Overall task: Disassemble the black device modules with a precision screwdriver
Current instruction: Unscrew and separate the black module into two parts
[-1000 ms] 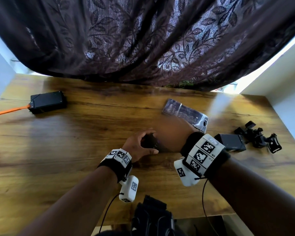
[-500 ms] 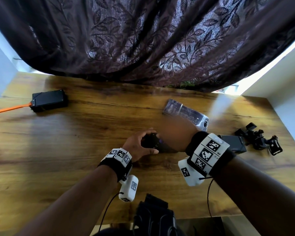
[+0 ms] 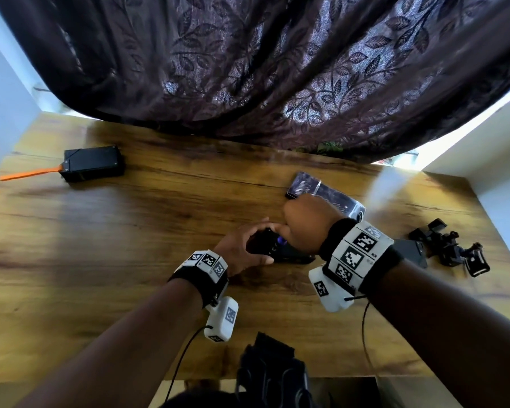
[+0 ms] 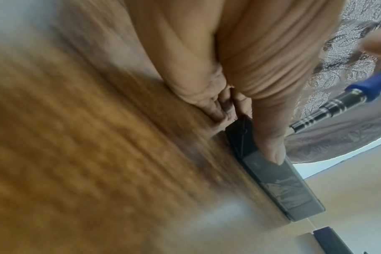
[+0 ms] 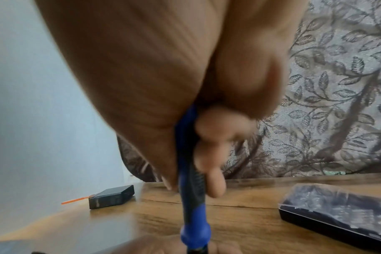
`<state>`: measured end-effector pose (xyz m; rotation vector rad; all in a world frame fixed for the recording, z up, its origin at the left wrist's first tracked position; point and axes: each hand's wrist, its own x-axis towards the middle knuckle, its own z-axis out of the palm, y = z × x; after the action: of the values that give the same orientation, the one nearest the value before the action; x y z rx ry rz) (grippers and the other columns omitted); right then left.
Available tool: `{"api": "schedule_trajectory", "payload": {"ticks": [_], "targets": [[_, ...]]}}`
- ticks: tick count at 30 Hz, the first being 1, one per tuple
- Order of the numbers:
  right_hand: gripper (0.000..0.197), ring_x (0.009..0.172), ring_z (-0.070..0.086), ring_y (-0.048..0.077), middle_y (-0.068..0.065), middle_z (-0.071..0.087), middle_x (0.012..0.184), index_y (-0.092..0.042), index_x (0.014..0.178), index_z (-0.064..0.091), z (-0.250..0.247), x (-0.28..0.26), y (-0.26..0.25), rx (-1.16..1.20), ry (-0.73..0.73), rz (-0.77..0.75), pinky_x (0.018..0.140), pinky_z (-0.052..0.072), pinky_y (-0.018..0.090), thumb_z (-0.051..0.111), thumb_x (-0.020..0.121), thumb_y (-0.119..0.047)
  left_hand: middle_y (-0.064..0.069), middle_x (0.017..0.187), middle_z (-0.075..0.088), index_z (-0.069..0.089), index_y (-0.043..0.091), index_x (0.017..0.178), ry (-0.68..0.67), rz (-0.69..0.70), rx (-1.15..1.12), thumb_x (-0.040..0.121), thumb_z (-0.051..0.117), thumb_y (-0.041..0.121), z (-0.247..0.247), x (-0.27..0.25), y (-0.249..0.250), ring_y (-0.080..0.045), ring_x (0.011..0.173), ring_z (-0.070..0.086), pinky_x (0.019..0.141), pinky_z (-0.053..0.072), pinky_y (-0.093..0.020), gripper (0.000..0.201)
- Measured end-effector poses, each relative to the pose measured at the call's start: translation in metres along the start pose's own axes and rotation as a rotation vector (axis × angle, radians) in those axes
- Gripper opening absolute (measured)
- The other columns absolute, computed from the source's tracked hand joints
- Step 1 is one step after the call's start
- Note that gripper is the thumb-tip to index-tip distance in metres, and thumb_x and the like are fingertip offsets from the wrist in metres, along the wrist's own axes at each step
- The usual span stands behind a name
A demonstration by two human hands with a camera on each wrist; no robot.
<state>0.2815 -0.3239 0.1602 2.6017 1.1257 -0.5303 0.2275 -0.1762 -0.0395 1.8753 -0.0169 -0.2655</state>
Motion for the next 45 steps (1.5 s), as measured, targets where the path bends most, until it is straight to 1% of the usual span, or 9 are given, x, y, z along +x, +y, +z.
{"api": "schedule_trajectory", "payload": {"ticks": [3, 6, 9, 15, 21, 25, 30, 38, 45], "targets": [[0.043, 0.067, 0.047, 0.016, -0.003, 0.047, 0.072, -0.015, 0.072, 0.048, 0.001, -0.002, 0.003, 0.010, 0.016, -0.014, 0.069, 0.039, 0.031, 0.050, 0.103, -0.045, 0.021, 0.156, 0.041, 0.049, 0.045, 0.141, 0.004, 0.006, 0.019, 0.071, 0.088, 0.045, 0.001, 0.000, 0.001, -0.003, 0.143, 0.039, 0.119, 0.038, -0.041, 0.080], [0.021, 0.093, 0.046, 0.012, -0.006, 0.043, 0.102, -0.022, 0.106, 0.059, 0.002, -0.006, 0.006, 0.113, 0.022, -0.144, 0.077, 0.038, 0.028, 0.069, 0.092, -0.032, 0.017, 0.152, 0.047, 0.047, 0.039, 0.146, 0.028, -0.013, 0.039, 0.072, 0.088, 0.044, 0.001, 0.000, 0.002, -0.005, 0.137, 0.046, 0.116, 0.041, -0.041, 0.085], [0.009, 0.095, 0.050, 0.015, -0.005, 0.051, 0.102, -0.023, 0.096, 0.060, 0.004, -0.007, 0.003, 0.131, -0.020, -0.154, 0.079, 0.042, 0.029, 0.068, 0.093, -0.025, 0.017, 0.150, 0.050, 0.050, 0.044, 0.140, 0.011, -0.015, 0.032, 0.071, 0.088, 0.045, 0.000, 0.000, 0.002, -0.004, 0.136, 0.048, 0.115, 0.043, -0.042, 0.079], [0.038, 0.082, 0.064, 0.025, 0.002, 0.056, 0.079, -0.017, 0.089, 0.058, 0.014, -0.008, -0.006, 0.075, 0.136, 0.140, 0.071, 0.051, 0.035, 0.041, 0.105, -0.047, 0.019, 0.154, 0.041, 0.049, 0.042, 0.139, 0.016, -0.031, 0.023, 0.076, 0.088, 0.036, 0.000, -0.002, 0.008, -0.004, 0.141, 0.040, 0.118, 0.036, -0.033, 0.075], [0.031, 0.092, 0.050, 0.011, -0.008, 0.039, 0.114, -0.026, 0.115, 0.055, 0.013, -0.021, -0.003, 0.310, 0.067, -0.087, 0.073, 0.042, 0.022, 0.069, 0.089, -0.018, 0.012, 0.148, 0.053, 0.049, 0.035, 0.145, 0.030, -0.064, 0.065, 0.072, 0.088, 0.047, -0.001, -0.003, 0.008, -0.009, 0.134, 0.050, 0.111, 0.044, -0.038, 0.083], [0.005, 0.090, 0.060, 0.017, -0.006, 0.059, 0.097, -0.022, 0.096, 0.062, 0.019, -0.015, 0.001, 0.274, 0.151, -0.014, 0.078, 0.052, 0.033, 0.062, 0.095, -0.027, 0.019, 0.155, 0.043, 0.048, 0.045, 0.142, 0.007, -0.029, 0.021, 0.074, 0.088, 0.041, -0.001, -0.004, 0.009, -0.005, 0.140, 0.041, 0.116, 0.038, -0.035, 0.079], [0.023, 0.070, 0.055, 0.017, -0.009, 0.050, 0.070, -0.029, 0.086, 0.050, 0.032, -0.013, 0.016, 0.292, 0.252, 0.098, 0.064, 0.042, 0.029, 0.047, 0.103, -0.043, 0.019, 0.162, 0.030, 0.045, 0.040, 0.148, -0.020, 0.000, 0.047, 0.077, 0.088, 0.035, -0.004, -0.003, 0.012, -0.001, 0.147, 0.029, 0.116, 0.028, -0.024, 0.084], [0.019, 0.067, 0.060, 0.006, -0.011, 0.065, 0.074, -0.032, 0.081, 0.062, 0.037, -0.022, 0.040, 0.495, 0.432, 0.075, 0.062, 0.052, 0.027, 0.062, 0.096, -0.044, 0.026, 0.162, 0.027, 0.045, 0.048, 0.145, -0.035, -0.053, 0.045, 0.081, 0.081, 0.048, -0.006, -0.003, 0.015, -0.003, 0.148, 0.029, 0.121, 0.030, -0.037, 0.074], [0.019, 0.069, 0.058, 0.000, -0.013, 0.065, 0.072, -0.028, 0.077, 0.067, 0.052, -0.040, 0.056, 0.746, 0.506, 0.191, 0.061, 0.037, 0.015, 0.068, 0.094, -0.037, 0.030, 0.157, 0.034, 0.051, 0.052, 0.137, 0.037, -0.044, 0.050, 0.082, 0.074, 0.051, 0.002, -0.002, 0.011, 0.003, 0.144, 0.032, 0.121, 0.033, -0.038, 0.060]]}}
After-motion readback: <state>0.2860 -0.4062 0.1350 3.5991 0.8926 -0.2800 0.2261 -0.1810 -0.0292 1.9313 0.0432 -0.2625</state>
